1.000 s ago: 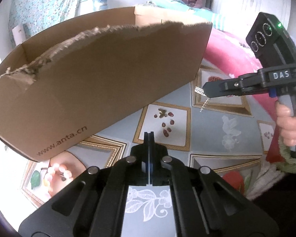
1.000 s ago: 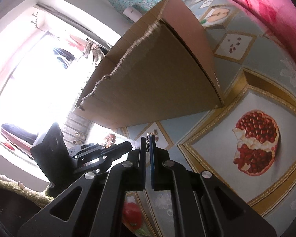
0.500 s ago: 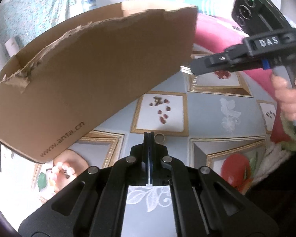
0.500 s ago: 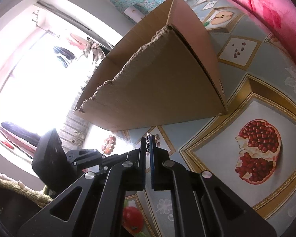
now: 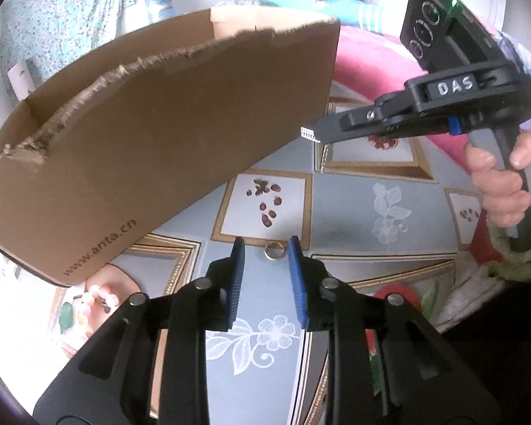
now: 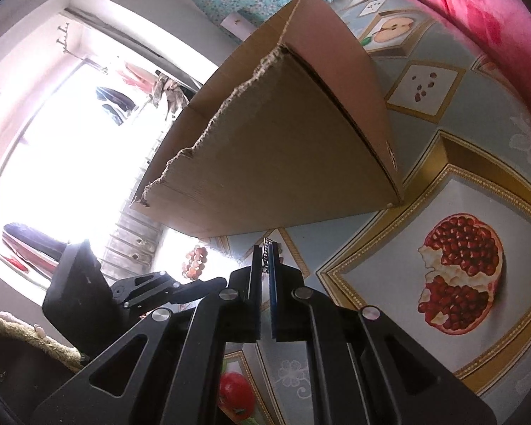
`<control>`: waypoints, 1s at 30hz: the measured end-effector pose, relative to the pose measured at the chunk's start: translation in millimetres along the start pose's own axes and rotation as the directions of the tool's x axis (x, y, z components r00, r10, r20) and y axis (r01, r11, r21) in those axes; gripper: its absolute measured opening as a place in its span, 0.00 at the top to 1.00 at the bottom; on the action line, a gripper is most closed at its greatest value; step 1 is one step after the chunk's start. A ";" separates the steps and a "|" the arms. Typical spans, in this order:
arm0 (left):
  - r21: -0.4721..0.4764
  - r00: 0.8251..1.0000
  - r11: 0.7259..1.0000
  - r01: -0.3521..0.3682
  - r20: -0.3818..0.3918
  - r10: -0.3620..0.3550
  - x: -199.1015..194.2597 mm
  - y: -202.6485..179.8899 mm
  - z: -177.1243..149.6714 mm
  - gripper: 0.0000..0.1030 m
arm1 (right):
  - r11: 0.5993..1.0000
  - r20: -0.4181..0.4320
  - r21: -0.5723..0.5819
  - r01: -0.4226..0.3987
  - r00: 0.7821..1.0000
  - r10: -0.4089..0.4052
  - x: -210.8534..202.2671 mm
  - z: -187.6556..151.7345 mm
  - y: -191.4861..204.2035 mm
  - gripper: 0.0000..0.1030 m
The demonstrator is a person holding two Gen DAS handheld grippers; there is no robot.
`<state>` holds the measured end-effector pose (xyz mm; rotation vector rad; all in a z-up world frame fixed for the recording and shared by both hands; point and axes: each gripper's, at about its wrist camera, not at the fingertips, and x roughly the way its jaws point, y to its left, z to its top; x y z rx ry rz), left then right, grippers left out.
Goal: Organize jewelry
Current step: 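Lift the ring with the left gripper over the box while the right gripper carries the spring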
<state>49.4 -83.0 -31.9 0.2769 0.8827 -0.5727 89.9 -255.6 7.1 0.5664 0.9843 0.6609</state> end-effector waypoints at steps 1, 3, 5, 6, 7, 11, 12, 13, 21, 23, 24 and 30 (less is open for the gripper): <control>0.003 1.000 1.000 0.003 -0.004 -0.003 2.5 0.2 -0.4 0.77 | 1.000 -0.001 0.001 -0.001 1.000 0.001 0.3 -0.5 -0.4 0.96; 0.017 1.000 1.000 0.006 0.003 -0.006 5.1 1.0 -1.0 0.77 | 1.000 -0.001 0.000 -0.002 1.000 0.002 0.3 -1.5 0.0 0.96; 0.035 1.000 0.999 0.010 0.010 -0.011 6.1 1.8 -0.3 0.77 | 1.000 0.001 -0.001 -0.004 1.000 0.004 -0.6 -1.9 0.5 0.96; 0.042 1.000 0.999 0.013 0.011 -0.014 6.2 3.7 -0.5 0.79 | 1.000 0.004 0.000 -0.005 1.000 0.005 -1.3 -2.5 0.4 0.96; 0.050 1.000 0.999 0.017 0.014 -0.018 6.5 4.0 -0.8 0.80 | 1.000 0.006 0.000 -0.006 1.000 0.006 -2.1 -2.8 0.5 0.96; 0.067 1.000 0.998 0.019 0.017 -0.020 8.0 6.8 -0.3 0.89 | 1.000 0.018 0.002 -0.007 1.000 0.006 -4.5 -4.1 0.6 0.96; 0.071 1.000 0.997 0.017 0.017 -0.018 8.0 6.1 0.0 0.89 | 1.000 0.019 0.001 -0.006 1.000 0.006 -5.2 -4.6 1.2 0.96; 0.072 1.000 0.997 0.014 0.018 -0.016 8.6 7.2 0.4 0.89 | 1.000 0.020 -0.001 -0.005 1.000 0.005 -5.6 -4.7 1.6 0.96; 0.039 0.999 0.999 0.014 0.039 -0.015 -0.5 8.9 -2.3 0.90 | 1.000 0.034 -0.029 -0.001 0.999 0.002 -15.1 -2.9 11.5 0.96; 0.027 0.998 0.999 0.020 0.056 -0.022 -7.7 10.1 -1.2 0.90 | 0.999 0.044 -0.047 -0.007 0.999 0.009 -20.7 -0.3 17.9 0.96; 0.021 0.997 0.999 0.026 0.073 -0.027 -14.4 11.7 0.6 0.90 | 0.998 0.053 -0.061 -0.011 0.998 0.014 -24.4 1.4 22.8 0.96; -0.007 0.972 0.997 0.071 0.223 -0.068 -59.1 22.9 24.0 0.90 | 0.977 0.140 -0.211 -0.038 0.988 0.069 -55.1 27.1 71.2 0.96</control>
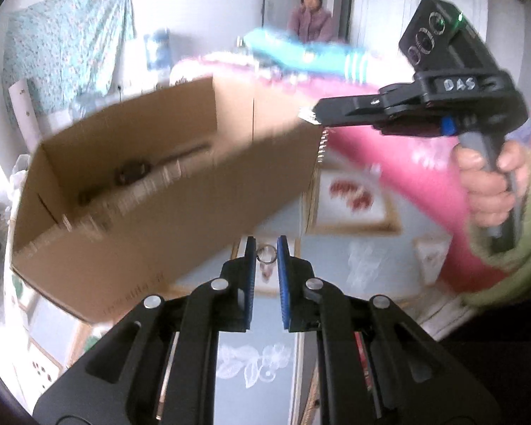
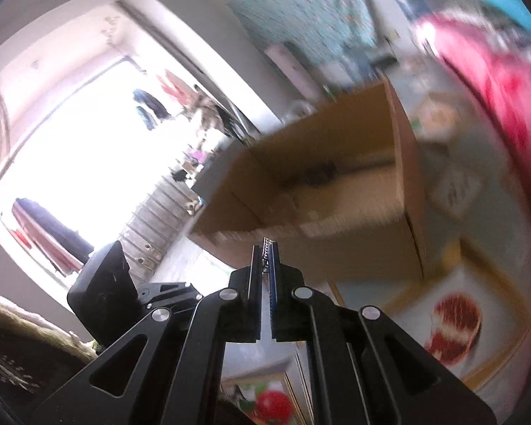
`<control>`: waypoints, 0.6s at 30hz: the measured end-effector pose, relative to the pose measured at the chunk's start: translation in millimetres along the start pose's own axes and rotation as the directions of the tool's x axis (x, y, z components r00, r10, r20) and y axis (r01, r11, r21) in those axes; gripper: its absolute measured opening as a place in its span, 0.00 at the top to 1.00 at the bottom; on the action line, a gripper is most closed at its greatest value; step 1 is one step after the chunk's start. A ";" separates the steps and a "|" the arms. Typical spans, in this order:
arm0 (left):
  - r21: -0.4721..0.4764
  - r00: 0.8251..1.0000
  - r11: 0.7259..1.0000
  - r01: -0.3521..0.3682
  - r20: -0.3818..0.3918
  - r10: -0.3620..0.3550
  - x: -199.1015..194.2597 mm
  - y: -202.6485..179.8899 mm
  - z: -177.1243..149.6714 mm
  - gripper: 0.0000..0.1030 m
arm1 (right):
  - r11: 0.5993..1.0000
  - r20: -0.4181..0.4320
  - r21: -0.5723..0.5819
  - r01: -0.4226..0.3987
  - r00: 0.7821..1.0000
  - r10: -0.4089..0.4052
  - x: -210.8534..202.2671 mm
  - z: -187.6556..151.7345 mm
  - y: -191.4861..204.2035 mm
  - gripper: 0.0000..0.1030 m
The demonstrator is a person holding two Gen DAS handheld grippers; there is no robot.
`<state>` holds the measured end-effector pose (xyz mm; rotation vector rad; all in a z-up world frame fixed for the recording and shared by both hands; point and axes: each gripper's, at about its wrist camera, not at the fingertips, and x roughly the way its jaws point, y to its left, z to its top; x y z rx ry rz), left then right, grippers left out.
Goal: Organize jewelry
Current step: 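Lift the ring with the left gripper over the box while the right gripper carries the spring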
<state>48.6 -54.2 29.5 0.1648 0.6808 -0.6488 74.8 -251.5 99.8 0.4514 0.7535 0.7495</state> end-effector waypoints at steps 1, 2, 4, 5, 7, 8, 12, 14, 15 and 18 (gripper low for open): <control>-0.006 1.000 1.000 0.008 0.022 -0.008 -5.4 1.2 5.8 0.89 | 1.000 0.012 -0.023 -0.003 1.000 0.003 -1.9 7.0 5.9 0.96; -0.010 0.999 1.000 0.015 0.043 -0.015 -10.6 2.1 11.7 0.89 | 0.999 0.020 -0.049 0.000 1.000 0.001 -2.8 16.2 11.7 0.96; -0.014 0.996 0.999 0.029 0.081 -0.028 -19.5 5.7 24.9 0.89 | 0.996 0.025 -0.090 0.020 1.000 -0.018 0.1 30.2 18.2 0.96; -0.018 0.995 0.999 0.034 0.092 -0.032 -21.9 7.7 29.0 0.89 | 0.993 0.021 -0.113 0.033 0.999 -0.031 4.6 38.9 20.4 0.96; -0.038 0.994 0.999 0.039 0.107 -0.034 -23.3 15.1 38.3 0.89 | 0.988 -0.011 -0.144 0.056 0.998 -0.058 18.2 56.0 20.8 0.96; -0.060 0.993 0.997 0.041 0.110 -0.035 -22.2 20.9 42.6 0.89 | 0.985 -0.029 -0.155 0.075 0.996 -0.080 24.3 63.0 19.2 0.96; -0.143 0.996 0.989 0.040 0.078 -0.029 -11.6 40.7 52.4 0.89 | 0.970 -0.179 -0.183 0.162 0.964 -0.195 73.9 92.0 8.9 0.96; -0.192 0.999 0.981 0.017 0.053 -0.007 -3.5 52.7 56.3 0.89 | 0.958 -0.252 -0.192 0.212 0.933 -0.257 101.8 101.6 1.6 0.96; -0.209 0.999 0.978 0.015 0.046 -0.005 -2.6 55.9 56.3 0.89 | 0.951 -0.285 -0.199 0.237 0.915 -0.287 115.2 104.8 -2.2 0.96; -0.282 1.000 0.959 0.017 0.012 -0.014 6.6 73.7 60.8 0.89 | 0.927 -0.352 -0.240 0.287 0.865 -0.358 148.4 112.2 -10.7 0.96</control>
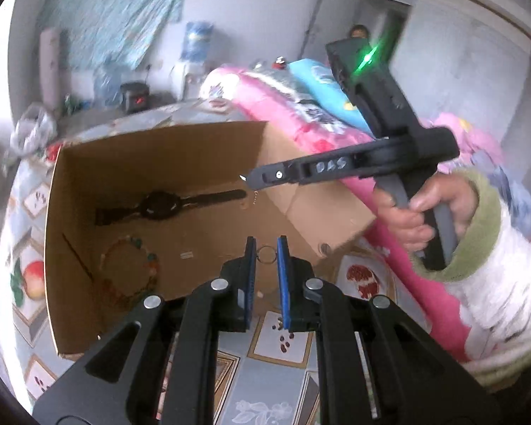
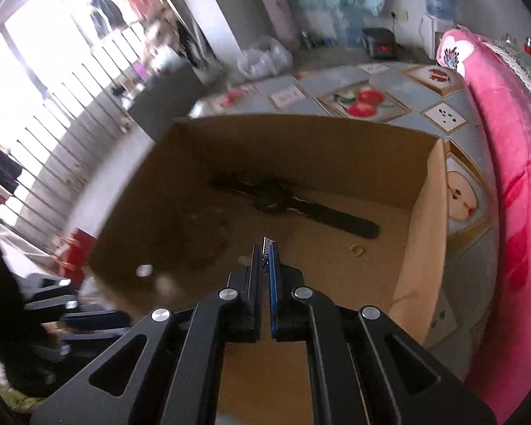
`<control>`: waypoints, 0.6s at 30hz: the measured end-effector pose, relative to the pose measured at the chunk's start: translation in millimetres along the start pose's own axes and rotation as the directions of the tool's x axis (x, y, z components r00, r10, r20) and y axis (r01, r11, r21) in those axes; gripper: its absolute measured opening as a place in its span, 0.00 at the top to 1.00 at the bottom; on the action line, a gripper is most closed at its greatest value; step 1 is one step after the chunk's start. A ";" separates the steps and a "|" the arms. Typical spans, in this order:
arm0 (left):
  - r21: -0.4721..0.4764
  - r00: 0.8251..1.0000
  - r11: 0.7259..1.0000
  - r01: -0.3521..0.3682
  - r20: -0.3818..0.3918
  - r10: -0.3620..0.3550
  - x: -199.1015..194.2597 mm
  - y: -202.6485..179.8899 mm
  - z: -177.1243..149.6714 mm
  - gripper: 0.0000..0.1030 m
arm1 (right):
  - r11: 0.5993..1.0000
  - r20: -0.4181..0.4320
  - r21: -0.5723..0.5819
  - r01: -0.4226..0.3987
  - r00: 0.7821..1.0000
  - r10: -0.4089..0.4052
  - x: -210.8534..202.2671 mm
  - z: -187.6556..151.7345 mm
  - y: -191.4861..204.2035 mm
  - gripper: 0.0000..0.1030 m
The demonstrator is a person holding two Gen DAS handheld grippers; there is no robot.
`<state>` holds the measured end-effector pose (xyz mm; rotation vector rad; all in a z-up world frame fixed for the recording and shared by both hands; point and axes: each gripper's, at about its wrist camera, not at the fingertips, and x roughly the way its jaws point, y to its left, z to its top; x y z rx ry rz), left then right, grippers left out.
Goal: Organize jewelry
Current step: 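Lift the ring with the left gripper over the box while the right gripper carries the spring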
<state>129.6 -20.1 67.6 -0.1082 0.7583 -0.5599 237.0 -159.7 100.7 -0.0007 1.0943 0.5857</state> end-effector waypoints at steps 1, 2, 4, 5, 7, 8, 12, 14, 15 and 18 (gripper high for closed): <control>-0.014 1.000 1.000 -0.003 -0.017 0.003 4.0 4.0 3.3 0.89 | 1.000 -0.015 -0.004 0.004 1.000 -0.004 4.6 2.4 -0.1 0.95; -0.023 1.000 1.000 -0.010 -0.026 0.009 6.2 6.9 6.2 0.89 | 1.000 -0.024 -0.005 0.000 1.000 0.000 10.2 5.1 -0.7 0.95; -0.045 0.997 0.999 -0.016 -0.074 0.012 15.4 14.1 12.5 0.89 | 1.000 -0.019 0.004 -0.002 1.000 0.002 10.6 6.5 -2.2 0.94; -0.052 0.997 0.998 -0.018 -0.082 0.014 16.6 16.5 15.0 0.89 | 1.000 0.002 0.009 -0.018 1.000 0.018 6.6 6.0 -3.8 0.93; -0.064 0.995 0.998 -0.010 -0.097 0.003 20.5 21.5 22.0 0.89 | 0.998 0.044 0.022 -0.057 0.997 0.056 -4.0 5.2 -6.5 0.88; -0.064 0.995 0.998 -0.012 -0.102 0.005 21.5 23.1 25.1 0.89 | 0.997 0.074 0.032 -0.068 0.995 0.065 -12.4 4.1 -10.2 0.87; -0.063 0.993 0.998 -0.006 -0.122 -0.002 26.6 25.9 44.8 0.89 | 0.992 0.173 0.074 -0.099 0.981 0.085 -46.3 -9.5 -22.2 0.87; -0.065 0.989 0.998 0.017 -0.145 -0.027 32.4 25.2 54.3 0.89 | 0.988 0.225 0.101 -0.119 0.970 0.094 -65.1 -21.6 -30.0 0.86; -0.069 0.984 0.997 0.029 -0.171 -0.041 39.8 26.3 60.4 0.89 | 0.986 0.246 0.115 -0.120 0.965 0.088 -72.3 -27.1 -34.1 0.85; -0.108 0.962 0.993 0.043 -0.265 -0.071 66.8 33.3 73.5 0.89 | 0.980 0.291 0.157 -0.120 0.954 0.071 -90.7 -47.2 -45.9 0.84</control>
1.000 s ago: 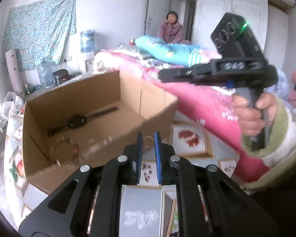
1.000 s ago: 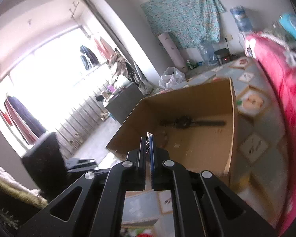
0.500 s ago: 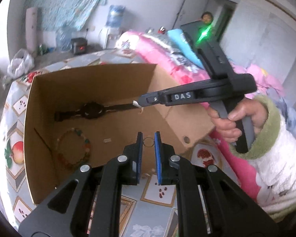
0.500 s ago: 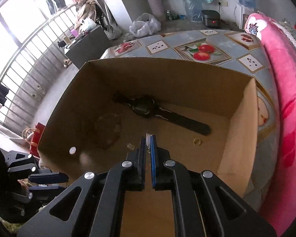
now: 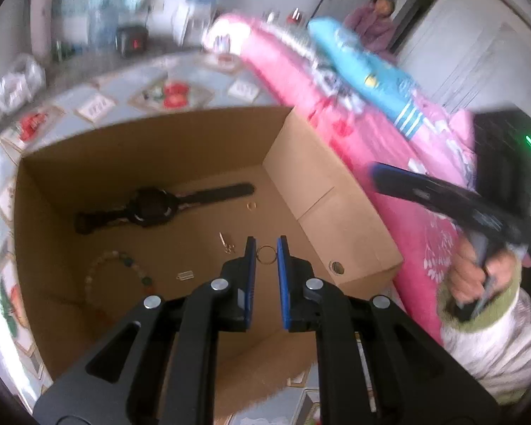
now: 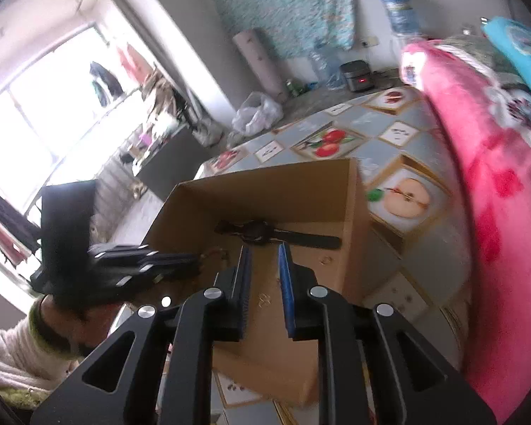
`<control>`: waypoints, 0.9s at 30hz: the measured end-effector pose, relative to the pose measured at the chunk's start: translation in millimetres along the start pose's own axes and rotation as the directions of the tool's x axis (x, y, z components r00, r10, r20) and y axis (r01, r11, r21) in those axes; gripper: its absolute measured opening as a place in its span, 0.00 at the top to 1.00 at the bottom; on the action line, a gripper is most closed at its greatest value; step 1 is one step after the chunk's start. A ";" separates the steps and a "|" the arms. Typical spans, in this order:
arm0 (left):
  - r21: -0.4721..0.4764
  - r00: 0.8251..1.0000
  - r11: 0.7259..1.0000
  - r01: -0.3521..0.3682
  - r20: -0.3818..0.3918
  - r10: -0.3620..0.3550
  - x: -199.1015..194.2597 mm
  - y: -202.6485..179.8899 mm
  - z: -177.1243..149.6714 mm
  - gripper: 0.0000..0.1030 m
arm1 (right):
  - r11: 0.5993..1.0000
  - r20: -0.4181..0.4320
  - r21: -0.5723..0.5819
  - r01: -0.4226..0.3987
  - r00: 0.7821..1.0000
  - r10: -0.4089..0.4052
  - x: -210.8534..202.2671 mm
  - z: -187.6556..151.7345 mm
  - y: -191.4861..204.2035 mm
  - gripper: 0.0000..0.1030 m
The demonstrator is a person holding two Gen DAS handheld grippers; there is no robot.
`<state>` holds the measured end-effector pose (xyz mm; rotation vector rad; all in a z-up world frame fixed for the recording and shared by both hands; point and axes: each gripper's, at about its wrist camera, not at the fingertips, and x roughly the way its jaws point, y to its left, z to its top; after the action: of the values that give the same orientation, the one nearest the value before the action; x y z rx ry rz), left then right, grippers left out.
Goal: Organize jewelry
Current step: 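Lift the ring with the left gripper over the box while the right gripper carries the spring, then open the left gripper to drop the ring into the box while the right gripper releases the spring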
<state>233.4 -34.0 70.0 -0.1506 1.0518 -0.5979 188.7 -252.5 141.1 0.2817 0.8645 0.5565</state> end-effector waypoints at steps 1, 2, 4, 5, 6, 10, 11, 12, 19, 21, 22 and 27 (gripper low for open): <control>-0.012 0.999 1.000 0.007 -0.037 -0.007 9.0 0.5 4.6 0.89 | 1.000 0.010 0.013 0.001 1.000 -0.001 -6.2 -3.5 -3.1 0.84; -0.024 0.997 1.000 0.015 -0.076 -0.017 20.4 2.8 12.1 0.89 | 1.000 0.019 0.026 0.005 1.000 -0.006 -13.3 -8.1 -6.9 0.84; -0.033 0.990 0.999 0.017 -0.137 -0.022 40.1 5.1 20.6 0.89 | 0.999 0.032 0.042 0.025 0.999 -0.026 -23.0 -14.0 -11.7 0.84; -0.048 0.983 0.999 0.011 -0.180 -0.020 53.3 7.9 26.6 0.89 | 0.998 0.037 0.049 0.031 0.999 -0.033 -28.9 -17.5 -14.3 0.84; -0.068 0.977 0.998 0.006 -0.214 -0.020 64.7 11.5 28.3 0.89 | 0.998 0.041 0.054 0.033 0.999 -0.035 -32.6 -19.7 -17.2 0.84; -0.117 0.955 0.993 -0.025 -0.296 -0.011 97.9 19.9 43.3 0.89 | 0.996 0.065 0.072 0.045 0.997 -0.050 -42.9 -25.2 -26.4 0.84; -0.127 0.951 0.991 -0.033 -0.308 -0.008 103.7 21.6 46.5 0.89 | 0.996 0.067 0.076 0.046 0.996 -0.052 -44.4 -25.9 -28.7 0.84; -0.137 0.946 0.989 -0.047 -0.323 0.000 111.1 22.9 49.4 0.89 | 0.995 0.067 0.083 0.049 0.996 -0.055 -45.5 -26.4 -31.7 0.84; -0.126 0.910 0.986 -0.111 -0.411 0.050 143.9 14.8 49.9 0.89 | 0.992 0.082 0.105 0.064 0.994 -0.072 -53.0 -29.8 -43.0 0.84; -0.123 0.904 0.987 -0.108 -0.426 0.046 148.6 11.3 47.2 0.88 | 0.992 0.085 0.109 0.069 0.993 -0.078 -54.4 -30.2 -45.8 0.84; -0.129 0.902 0.986 -0.103 -0.431 0.038 150.3 11.1 46.6 0.87 | 0.991 0.086 0.112 0.071 0.993 -0.080 -55.0 -30.5 -46.6 0.84; -0.143 0.910 0.988 -0.062 -0.415 -0.003 142.1 9.2 46.6 0.68 | 0.991 0.090 0.112 0.076 0.992 -0.086 -56.3 -30.7 -45.8 0.84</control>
<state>326.9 -109.3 -19.7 -0.1449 1.5127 -0.5315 151.3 -321.7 137.2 0.3672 0.8121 0.4183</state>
